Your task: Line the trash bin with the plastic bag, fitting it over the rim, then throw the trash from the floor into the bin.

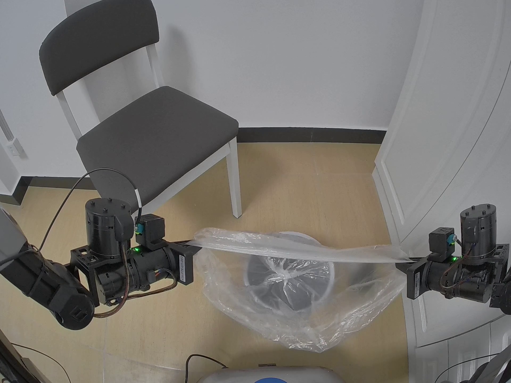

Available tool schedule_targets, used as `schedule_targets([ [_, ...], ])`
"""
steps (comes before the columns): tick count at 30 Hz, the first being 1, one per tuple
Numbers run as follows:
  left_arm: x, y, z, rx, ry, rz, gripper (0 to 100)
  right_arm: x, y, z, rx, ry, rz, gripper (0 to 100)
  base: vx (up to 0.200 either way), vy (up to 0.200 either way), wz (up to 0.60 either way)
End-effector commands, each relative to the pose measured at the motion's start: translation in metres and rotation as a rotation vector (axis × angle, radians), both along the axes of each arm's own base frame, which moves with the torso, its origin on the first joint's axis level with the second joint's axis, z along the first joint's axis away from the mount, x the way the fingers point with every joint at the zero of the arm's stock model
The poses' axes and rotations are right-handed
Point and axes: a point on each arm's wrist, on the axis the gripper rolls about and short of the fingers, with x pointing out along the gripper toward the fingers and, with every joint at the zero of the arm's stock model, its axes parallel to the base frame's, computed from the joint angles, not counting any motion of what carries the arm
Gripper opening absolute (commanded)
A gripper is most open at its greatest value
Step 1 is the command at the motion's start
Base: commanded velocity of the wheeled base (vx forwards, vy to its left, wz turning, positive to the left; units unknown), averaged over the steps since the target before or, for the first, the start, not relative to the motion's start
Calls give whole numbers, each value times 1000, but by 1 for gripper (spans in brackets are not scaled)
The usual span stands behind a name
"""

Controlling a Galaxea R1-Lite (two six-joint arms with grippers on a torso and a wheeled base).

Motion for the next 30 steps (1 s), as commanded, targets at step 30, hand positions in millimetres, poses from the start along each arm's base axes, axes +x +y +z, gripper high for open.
schedule_targets([
  [30, 10, -75, -67, -147, -42, -160, 0, 15, 76, -42, 324, -78, 137, 0, 0, 0, 0],
])
